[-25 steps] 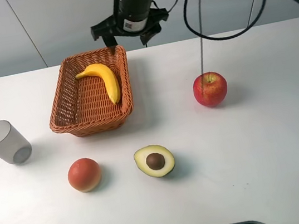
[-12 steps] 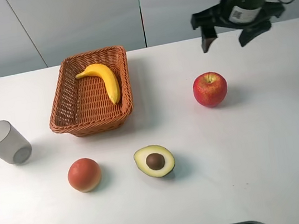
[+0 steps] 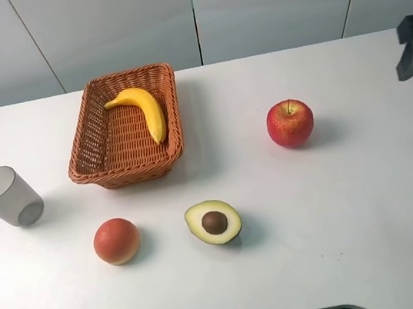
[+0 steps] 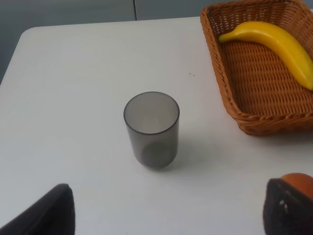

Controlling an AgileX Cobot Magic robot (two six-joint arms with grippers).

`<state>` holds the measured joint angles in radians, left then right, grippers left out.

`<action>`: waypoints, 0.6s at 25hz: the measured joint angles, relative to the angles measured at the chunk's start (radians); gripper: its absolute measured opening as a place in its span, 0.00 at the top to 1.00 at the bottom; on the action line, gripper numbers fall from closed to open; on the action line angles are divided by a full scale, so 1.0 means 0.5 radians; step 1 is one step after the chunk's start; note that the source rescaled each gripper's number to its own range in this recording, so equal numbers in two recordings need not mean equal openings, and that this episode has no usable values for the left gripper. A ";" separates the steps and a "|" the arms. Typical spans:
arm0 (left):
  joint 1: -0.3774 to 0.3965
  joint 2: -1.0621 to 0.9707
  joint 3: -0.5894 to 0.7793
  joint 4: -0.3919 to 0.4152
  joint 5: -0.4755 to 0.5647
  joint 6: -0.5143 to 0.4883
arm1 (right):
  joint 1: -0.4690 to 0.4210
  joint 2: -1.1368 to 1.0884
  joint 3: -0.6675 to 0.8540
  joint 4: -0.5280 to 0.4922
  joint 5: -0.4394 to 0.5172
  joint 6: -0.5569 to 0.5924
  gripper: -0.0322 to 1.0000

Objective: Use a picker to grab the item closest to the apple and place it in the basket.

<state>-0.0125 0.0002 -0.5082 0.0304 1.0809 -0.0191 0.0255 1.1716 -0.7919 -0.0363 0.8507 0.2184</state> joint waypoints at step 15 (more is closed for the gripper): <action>0.000 0.000 0.000 0.000 0.000 0.000 | -0.005 -1.719 0.345 0.073 0.379 -0.223 0.30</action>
<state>-0.0125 0.0002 -0.5082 0.0304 1.0809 -0.0191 0.0230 0.3120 -0.6195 0.0000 1.0403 0.1070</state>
